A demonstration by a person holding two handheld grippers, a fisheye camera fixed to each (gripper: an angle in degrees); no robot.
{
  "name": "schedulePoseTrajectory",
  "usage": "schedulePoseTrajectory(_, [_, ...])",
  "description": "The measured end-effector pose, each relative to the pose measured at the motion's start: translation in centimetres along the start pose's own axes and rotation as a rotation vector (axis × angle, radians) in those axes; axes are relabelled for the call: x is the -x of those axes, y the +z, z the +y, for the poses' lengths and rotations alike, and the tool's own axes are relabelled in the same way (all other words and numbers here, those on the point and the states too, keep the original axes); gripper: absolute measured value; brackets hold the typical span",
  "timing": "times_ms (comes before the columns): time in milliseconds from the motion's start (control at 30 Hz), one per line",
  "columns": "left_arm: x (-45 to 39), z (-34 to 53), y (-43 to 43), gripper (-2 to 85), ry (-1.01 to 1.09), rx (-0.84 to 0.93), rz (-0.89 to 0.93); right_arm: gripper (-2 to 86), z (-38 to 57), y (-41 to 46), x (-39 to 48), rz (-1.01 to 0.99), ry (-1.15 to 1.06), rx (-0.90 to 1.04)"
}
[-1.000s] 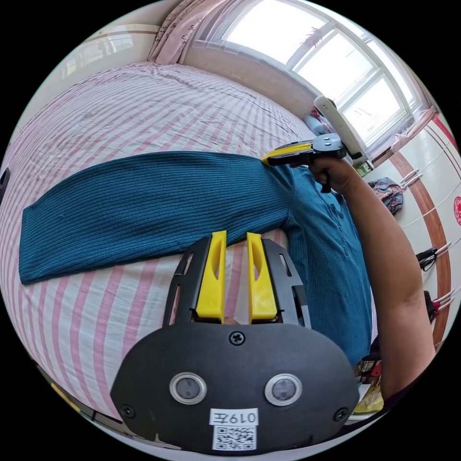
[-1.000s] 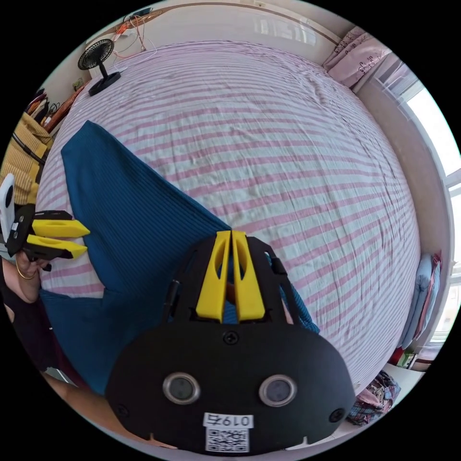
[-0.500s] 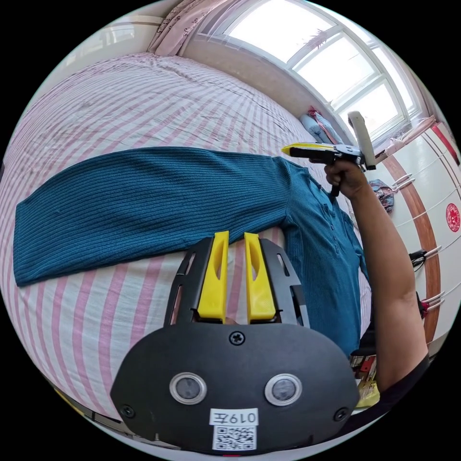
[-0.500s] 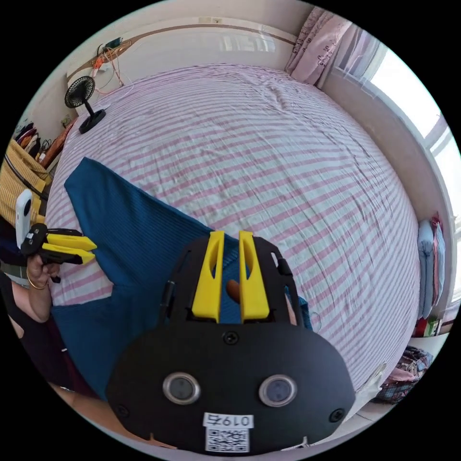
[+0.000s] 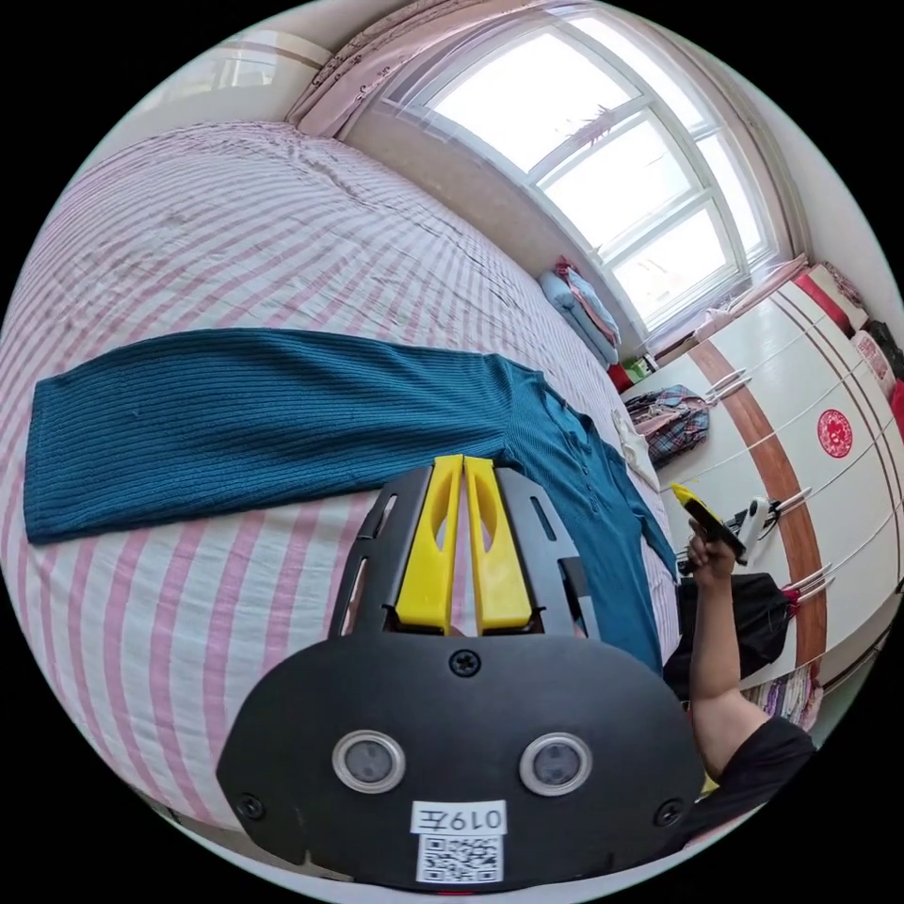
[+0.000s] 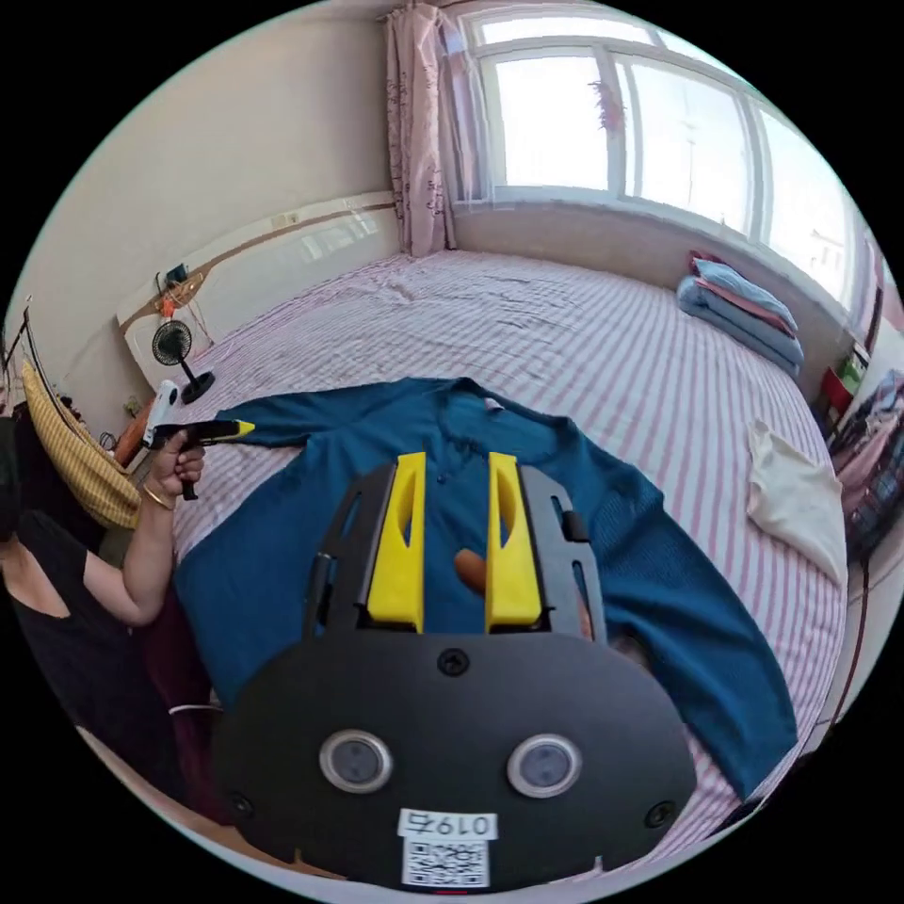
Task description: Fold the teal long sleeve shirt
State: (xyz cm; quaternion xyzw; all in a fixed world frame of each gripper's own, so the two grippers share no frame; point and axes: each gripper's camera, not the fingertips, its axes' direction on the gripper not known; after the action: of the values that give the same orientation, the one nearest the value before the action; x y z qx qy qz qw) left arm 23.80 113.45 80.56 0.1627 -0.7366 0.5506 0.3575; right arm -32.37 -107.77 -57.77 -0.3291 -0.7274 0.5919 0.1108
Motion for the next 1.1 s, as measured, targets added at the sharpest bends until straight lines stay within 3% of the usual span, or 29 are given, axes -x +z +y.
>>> schedulePoseTrajectory(100, [-1.9,0.0,0.1,1.0,0.030,0.009,-0.031,14.7,8.2,-3.5,-2.2,0.013,0.087,-0.009])
schedulePoseTrajectory(233, [-9.1,0.4,1.7,0.9,0.233,0.064,-0.076,15.0,16.0,-5.0,-3.2,0.028,0.160,-0.013])
schedulePoseTrajectory(433, [-18.9,2.4,8.1,0.8,0.486,0.272,-0.161,10.5,17.5,-2.7,-6.9,0.223,0.252,0.000])
schedulePoseTrajectory(633, [-23.1,2.9,9.8,0.9,0.541,0.293,-0.156,5.3,15.9,1.0,-12.1,0.463,0.242,0.012])
schedulePoseTrajectory(733, [-24.0,2.7,10.0,1.1,0.541,0.305,-0.100,3.9,17.0,3.4,-11.3,0.433,0.156,-0.020])
schedulePoseTrajectory(833, [-24.7,2.7,10.3,1.3,0.546,0.315,-0.113,10.3,18.3,5.9,-10.5,0.371,0.131,-0.022])
schedulePoseTrajectory(933, [-25.0,2.6,10.6,1.4,0.538,0.328,-0.105,17.1,19.6,6.9,-11.8,0.187,0.163,-0.066])
schedulePoseTrajectory(1100, [-25.4,2.4,11.4,1.4,0.534,0.369,-0.049,17.3,18.7,8.8,-15.1,0.129,0.248,-0.070])
